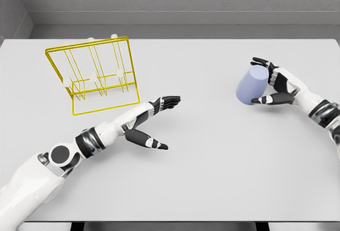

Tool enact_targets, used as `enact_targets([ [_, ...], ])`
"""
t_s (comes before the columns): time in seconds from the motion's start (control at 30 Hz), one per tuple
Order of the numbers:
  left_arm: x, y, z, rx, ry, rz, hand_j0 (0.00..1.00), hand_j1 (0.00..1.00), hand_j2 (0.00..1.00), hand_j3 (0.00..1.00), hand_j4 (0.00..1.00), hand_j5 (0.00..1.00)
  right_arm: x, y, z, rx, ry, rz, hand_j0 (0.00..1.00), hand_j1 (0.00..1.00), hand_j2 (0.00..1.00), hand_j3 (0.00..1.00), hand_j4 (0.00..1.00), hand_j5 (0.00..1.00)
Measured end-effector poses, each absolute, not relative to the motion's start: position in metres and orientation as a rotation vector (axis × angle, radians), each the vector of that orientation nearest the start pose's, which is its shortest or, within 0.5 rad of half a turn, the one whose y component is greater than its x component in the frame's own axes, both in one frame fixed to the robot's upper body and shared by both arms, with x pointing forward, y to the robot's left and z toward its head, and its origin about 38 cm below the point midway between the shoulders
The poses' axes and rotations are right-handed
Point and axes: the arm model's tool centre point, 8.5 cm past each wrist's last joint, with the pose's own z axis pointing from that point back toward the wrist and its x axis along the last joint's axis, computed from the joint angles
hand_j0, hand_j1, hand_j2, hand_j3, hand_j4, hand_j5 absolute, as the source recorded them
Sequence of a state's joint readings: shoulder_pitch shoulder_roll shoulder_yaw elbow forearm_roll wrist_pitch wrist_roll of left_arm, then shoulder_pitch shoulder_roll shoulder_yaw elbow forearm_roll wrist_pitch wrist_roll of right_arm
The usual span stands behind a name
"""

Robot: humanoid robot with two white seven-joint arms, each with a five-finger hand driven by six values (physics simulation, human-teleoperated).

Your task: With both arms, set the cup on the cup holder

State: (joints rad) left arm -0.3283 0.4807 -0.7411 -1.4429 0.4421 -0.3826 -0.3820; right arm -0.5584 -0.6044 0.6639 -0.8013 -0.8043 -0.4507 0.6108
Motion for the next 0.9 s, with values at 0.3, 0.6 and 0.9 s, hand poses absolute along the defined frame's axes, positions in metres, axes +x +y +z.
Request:
enact_targets([
  [0.3,0.3646,0.1634,0.0857,-0.659,-1.616,-0.953,1.0,1.0,1.0,1.0,1.0,1.0,0.4557,-0.3711,0.0785,0.36,-1.504,0.6,0.96,0.96,0.96,0.96,0.96,0.96],
  [0.6,0.3633,0.1623,0.087,-0.664,-1.62,-0.95,1.0,1.0,1.0,1.0,1.0,1.0,0.457,-0.3693,0.0766,0.36,-1.491,0.6,0.91,0.91,0.91,0.91,0.91,0.91],
  [0.9,0.3641,0.163,0.0874,-0.66,-1.623,-0.95,1.0,1.0,1.0,1.0,1.0,1.0,0.4567,-0.3668,0.0735,0.367,-1.474,0.598,0.72,0.72,0.72,0.72,0.72,0.72],
])
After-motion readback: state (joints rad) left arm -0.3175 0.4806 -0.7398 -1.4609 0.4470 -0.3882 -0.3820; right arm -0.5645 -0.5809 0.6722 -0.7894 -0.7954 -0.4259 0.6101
